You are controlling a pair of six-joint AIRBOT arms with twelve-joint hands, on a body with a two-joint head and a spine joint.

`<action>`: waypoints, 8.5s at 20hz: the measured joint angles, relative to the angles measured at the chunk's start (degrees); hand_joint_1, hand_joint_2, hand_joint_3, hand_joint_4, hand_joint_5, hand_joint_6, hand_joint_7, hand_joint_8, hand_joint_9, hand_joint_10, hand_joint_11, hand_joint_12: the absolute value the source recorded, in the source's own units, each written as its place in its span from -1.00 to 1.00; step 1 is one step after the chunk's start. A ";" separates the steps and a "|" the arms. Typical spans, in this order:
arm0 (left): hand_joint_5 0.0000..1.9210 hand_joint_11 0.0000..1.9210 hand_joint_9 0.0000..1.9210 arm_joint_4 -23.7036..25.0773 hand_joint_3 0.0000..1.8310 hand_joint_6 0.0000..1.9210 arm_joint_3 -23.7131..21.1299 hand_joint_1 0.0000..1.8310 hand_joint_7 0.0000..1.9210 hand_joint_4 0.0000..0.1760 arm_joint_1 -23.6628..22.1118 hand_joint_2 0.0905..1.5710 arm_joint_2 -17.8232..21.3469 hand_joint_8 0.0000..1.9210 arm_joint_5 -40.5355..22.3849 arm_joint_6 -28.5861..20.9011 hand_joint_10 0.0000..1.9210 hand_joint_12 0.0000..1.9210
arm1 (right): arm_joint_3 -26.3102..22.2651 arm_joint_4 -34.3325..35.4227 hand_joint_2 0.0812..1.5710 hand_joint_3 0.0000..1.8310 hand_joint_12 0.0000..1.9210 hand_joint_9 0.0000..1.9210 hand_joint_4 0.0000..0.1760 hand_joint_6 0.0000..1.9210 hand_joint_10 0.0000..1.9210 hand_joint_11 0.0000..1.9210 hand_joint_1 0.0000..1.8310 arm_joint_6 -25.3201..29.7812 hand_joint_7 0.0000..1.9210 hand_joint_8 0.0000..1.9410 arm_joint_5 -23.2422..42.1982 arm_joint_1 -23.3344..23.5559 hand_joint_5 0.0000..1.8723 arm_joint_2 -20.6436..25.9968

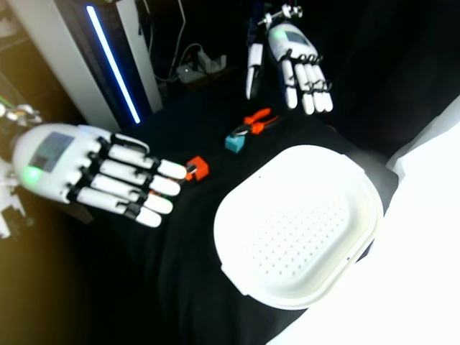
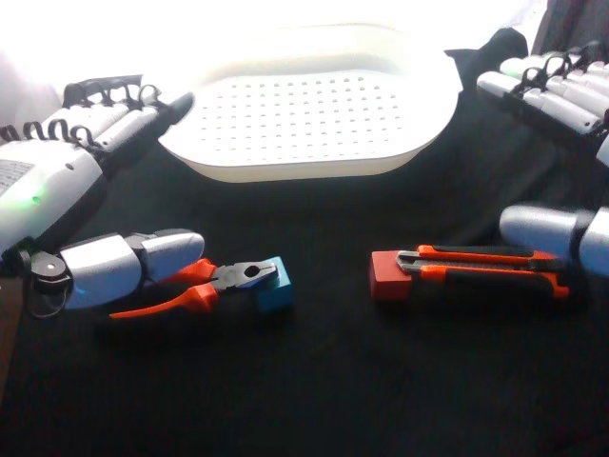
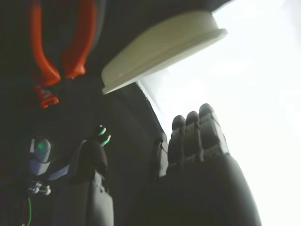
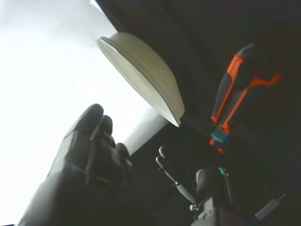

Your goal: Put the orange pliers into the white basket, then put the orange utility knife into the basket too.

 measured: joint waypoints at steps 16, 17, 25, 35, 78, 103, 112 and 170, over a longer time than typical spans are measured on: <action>-0.83 -1.00 -1.00 -1.90 -1.00 -0.99 -2.10 -0.35 -0.78 -0.63 5.49 0.40 -4.22 -0.98 3.98 -1.38 -0.43 0.07 | 0.00 0.35 0.72 -1.00 -1.00 -1.00 -1.00 -1.00 -1.00 -1.00 -0.69 -0.02 -1.00 -1.00 -1.05 -0.42 -1.00 -0.61; -0.78 -1.00 -1.00 -1.73 -1.00 -0.97 -1.75 -0.25 -0.74 -0.56 5.46 0.43 -4.74 -0.97 4.72 -1.03 -0.34 0.21 | 0.00 0.35 0.72 -1.00 -1.00 -1.00 -1.00 -1.00 -1.00 -1.00 -0.70 -0.02 -1.00 -1.00 -1.07 -0.42 -1.00 -0.61; -0.80 -1.00 -1.00 -5.07 -1.00 0.07 1.07 0.13 -0.84 -0.87 5.05 0.67 -7.17 0.20 6.16 -1.14 0.59 0.94 | 0.00 0.35 0.72 -1.00 -1.00 -1.00 -1.00 -1.00 -1.00 -1.00 -0.73 0.00 -1.00 -1.00 -1.79 -0.39 -1.00 -0.90; -0.63 -0.70 -0.51 -3.08 -1.00 0.83 -0.52 0.30 -0.61 -1.00 4.11 0.82 -6.05 0.88 5.55 -0.24 1.00 1.00 | 0.00 0.39 0.73 -1.00 -1.00 -1.00 -0.97 -1.00 -1.00 -1.00 -0.74 -0.02 -1.00 -1.00 -1.86 -0.39 -1.00 -1.14; -1.00 -1.00 -1.00 -15.23 -1.00 -1.00 30.95 -0.66 -1.00 0.89 -31.87 0.26 -24.02 -1.00 44.94 14.36 -1.00 -1.00 | 1.01 0.68 0.66 -1.00 -1.00 -1.00 -0.40 -1.00 -1.00 -1.00 -0.64 -0.02 -1.00 -1.00 -3.48 -1.40 -1.00 -2.89; -1.00 -1.00 -0.97 -1.55 -1.00 -1.00 1.44 -0.57 -1.00 0.04 -0.11 0.55 -0.59 -1.00 -11.34 -8.90 -0.99 -0.54 | 6.58 -1.38 0.70 -1.00 0.94 -0.64 -1.00 0.49 0.52 -0.94 0.14 1.11 -0.33 0.49 -12.87 0.09 -0.57 -11.17; -1.00 -1.00 -0.97 -3.43 -1.00 -1.00 1.03 -0.57 -1.00 0.55 1.84 0.56 -0.59 -1.00 -14.60 -9.16 -1.00 -0.51 | 3.67 -4.31 0.72 -0.99 1.00 -0.46 -1.00 0.67 0.97 -0.62 0.19 1.05 -0.31 0.77 -10.38 2.58 -0.50 -8.20; -1.00 -1.00 -1.00 -2.54 -1.00 -1.00 -2.75 -0.45 -1.00 0.97 7.91 0.38 4.83 -1.00 -26.82 -10.60 -1.00 -0.99 | -7.28 3.76 0.35 -1.00 -1.00 -1.00 -0.54 -1.00 -1.00 -1.00 -0.51 -0.07 -1.00 -1.00 22.32 -0.87 -1.00 10.25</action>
